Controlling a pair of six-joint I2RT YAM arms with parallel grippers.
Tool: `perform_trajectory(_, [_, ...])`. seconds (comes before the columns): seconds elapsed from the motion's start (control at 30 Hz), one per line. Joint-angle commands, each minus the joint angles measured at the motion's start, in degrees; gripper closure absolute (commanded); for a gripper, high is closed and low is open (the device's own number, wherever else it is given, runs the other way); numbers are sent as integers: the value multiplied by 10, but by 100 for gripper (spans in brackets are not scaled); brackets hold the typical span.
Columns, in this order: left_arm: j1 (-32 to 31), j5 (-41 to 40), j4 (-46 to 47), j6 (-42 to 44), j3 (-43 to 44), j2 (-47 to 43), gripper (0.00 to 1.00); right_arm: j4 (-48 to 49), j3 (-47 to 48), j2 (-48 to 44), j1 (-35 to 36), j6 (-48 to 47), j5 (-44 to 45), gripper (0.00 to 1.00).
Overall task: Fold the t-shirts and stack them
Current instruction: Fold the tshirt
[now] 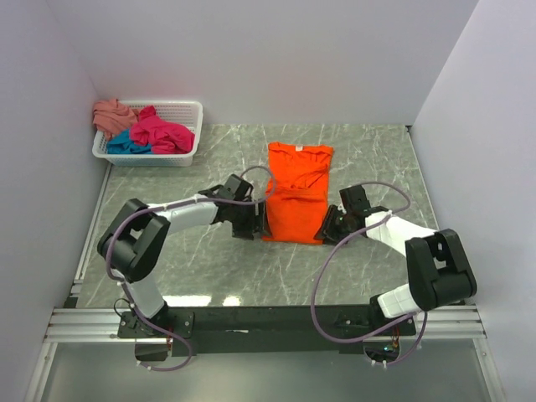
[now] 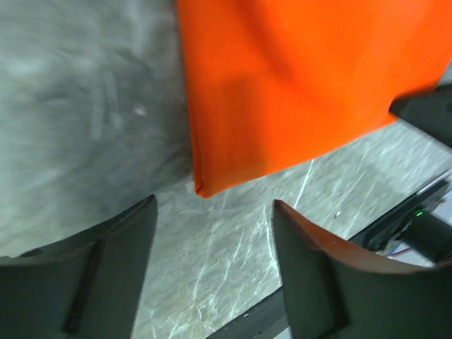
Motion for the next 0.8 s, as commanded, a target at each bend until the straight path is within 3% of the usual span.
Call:
perform_trajectory(0.0, [-27, 0, 31, -6, 3, 19, 31, 38, 9, 26, -3, 1, -4, 62])
perform_trajectory(0.07, [-41, -15, 23, -6, 6, 30, 40, 40, 2, 28, -2, 6, 3, 68])
perform_trajectory(0.3, [-45, -66, 14, -16, 21, 68, 61, 40, -25, 21, -2, 10, 6, 73])
perform_trajectory(0.4, [-44, -61, 19, -17, 30, 81, 81, 47, -32, 29, -1, 10, -2, 76])
perform_trajectory(0.43, [-44, -61, 15, -16, 33, 85, 100, 50, -33, 32, -1, 9, -4, 81])
perform_trajectory(0.5, [-45, -66, 13, -8, 34, 85, 100, 54, -38, 35, -1, 10, 3, 91])
perform_trajectory(0.63, [-45, -75, 39, 1, -2, 45, 100, 49, -36, 42, 0, 13, 16, 100])
perform_trajectory(0.77, [-51, -72, 37, 8, -45, -12, 99, 39, -45, 16, 15, 7, 12, 100])
